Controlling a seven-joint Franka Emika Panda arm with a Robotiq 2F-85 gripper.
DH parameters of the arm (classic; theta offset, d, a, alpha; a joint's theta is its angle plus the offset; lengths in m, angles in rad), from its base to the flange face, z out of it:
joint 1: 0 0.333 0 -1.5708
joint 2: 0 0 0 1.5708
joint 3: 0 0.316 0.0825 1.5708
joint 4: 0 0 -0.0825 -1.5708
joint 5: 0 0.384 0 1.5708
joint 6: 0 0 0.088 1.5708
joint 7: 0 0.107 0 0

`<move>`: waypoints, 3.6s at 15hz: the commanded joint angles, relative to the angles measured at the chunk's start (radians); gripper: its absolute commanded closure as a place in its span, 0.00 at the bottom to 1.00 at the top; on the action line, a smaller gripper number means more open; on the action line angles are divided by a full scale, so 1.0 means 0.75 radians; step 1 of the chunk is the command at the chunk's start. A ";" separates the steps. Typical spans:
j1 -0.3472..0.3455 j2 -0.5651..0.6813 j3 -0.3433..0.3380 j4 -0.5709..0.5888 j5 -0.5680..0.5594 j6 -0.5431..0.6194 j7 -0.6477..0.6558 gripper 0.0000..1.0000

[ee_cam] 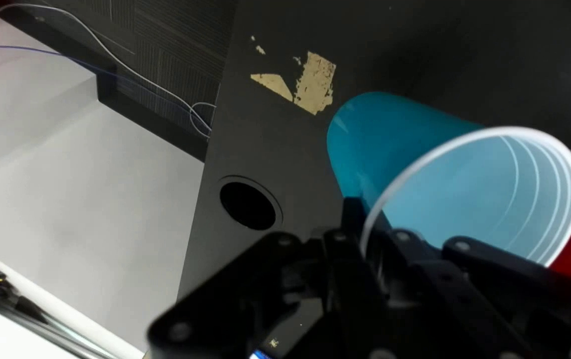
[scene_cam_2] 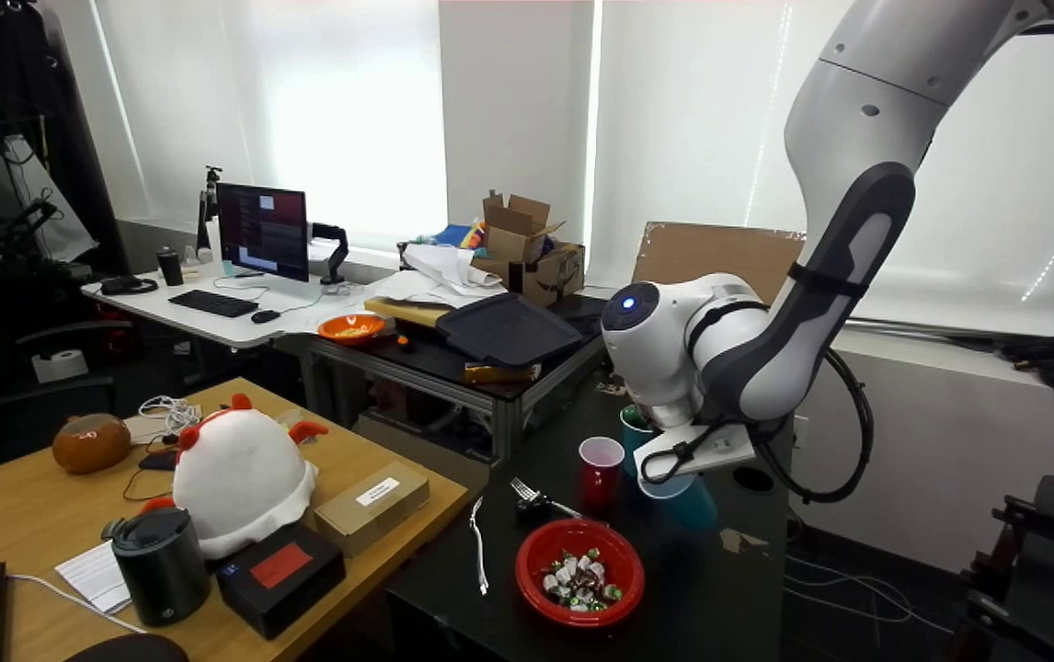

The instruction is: Pick up the blue cup and pour it's contents in the bowl

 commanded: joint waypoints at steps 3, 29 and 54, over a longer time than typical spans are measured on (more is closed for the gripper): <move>0.021 -0.082 -0.076 -0.167 0.004 0.197 0.167 0.99; 0.039 0.022 -0.134 -0.066 0.143 0.441 0.155 0.99; 0.495 0.007 -0.456 -0.262 0.552 0.672 -0.001 0.99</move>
